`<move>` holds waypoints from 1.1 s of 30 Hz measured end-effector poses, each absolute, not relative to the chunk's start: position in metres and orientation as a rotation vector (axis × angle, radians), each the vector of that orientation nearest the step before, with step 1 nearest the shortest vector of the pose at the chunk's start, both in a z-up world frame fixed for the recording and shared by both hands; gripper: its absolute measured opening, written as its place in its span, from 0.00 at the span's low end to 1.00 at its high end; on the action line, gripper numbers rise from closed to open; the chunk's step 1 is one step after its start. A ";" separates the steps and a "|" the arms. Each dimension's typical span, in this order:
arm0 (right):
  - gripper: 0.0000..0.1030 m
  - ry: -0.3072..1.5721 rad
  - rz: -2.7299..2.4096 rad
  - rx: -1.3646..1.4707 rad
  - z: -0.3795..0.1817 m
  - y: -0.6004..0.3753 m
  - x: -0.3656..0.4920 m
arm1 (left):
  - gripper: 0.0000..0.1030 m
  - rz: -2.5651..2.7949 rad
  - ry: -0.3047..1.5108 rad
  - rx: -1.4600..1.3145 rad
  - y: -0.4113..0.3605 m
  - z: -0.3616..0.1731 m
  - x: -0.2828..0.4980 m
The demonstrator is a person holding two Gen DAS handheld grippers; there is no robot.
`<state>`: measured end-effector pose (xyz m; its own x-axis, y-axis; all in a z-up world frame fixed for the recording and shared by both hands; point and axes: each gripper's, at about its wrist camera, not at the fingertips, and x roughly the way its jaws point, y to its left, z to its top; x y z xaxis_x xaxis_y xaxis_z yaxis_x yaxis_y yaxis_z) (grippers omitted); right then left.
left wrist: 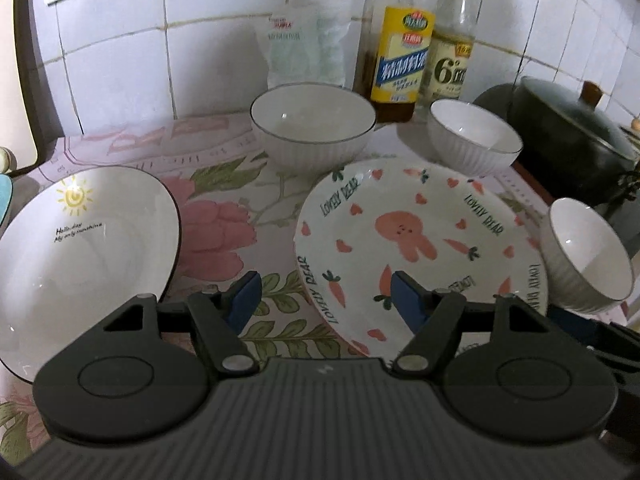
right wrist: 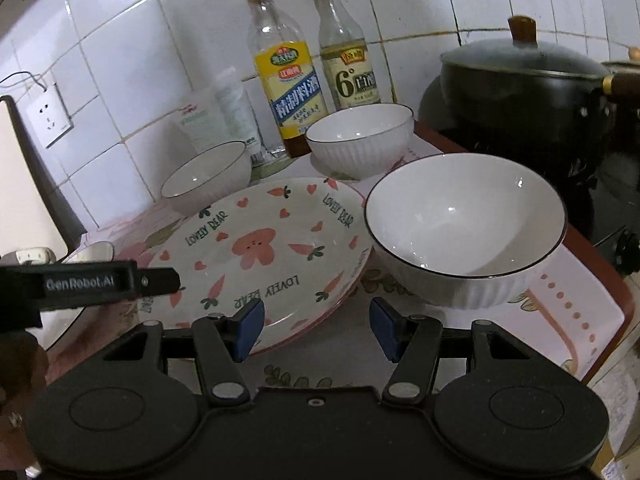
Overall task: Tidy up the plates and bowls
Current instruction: 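Move to the pink bunny plate and close both grippers on its rim, then lift the bunny plate and carry it over the white sun plate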
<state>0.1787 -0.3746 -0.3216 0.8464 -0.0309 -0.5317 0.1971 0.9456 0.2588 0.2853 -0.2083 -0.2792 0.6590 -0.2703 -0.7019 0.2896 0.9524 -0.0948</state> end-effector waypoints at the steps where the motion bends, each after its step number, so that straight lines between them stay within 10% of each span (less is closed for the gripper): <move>1: 0.61 0.554 -0.120 0.317 -0.322 -0.376 0.181 | 0.68 -0.314 0.799 0.027 -0.209 -0.281 0.287; 15: 0.31 0.561 -0.129 0.377 -0.330 -0.379 0.191 | 0.27 -0.245 0.941 -0.166 -0.200 -0.293 0.306; 33: 0.27 0.603 -0.153 0.380 -0.326 -0.380 0.198 | 0.26 -0.231 0.931 -0.102 -0.216 -0.290 0.300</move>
<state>0.1985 -0.3796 -0.3257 0.8149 -0.0300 -0.5789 0.2491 0.9198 0.3031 0.2997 -0.2164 -0.2897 0.5745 -0.2402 -0.7825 0.1528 0.9706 -0.1858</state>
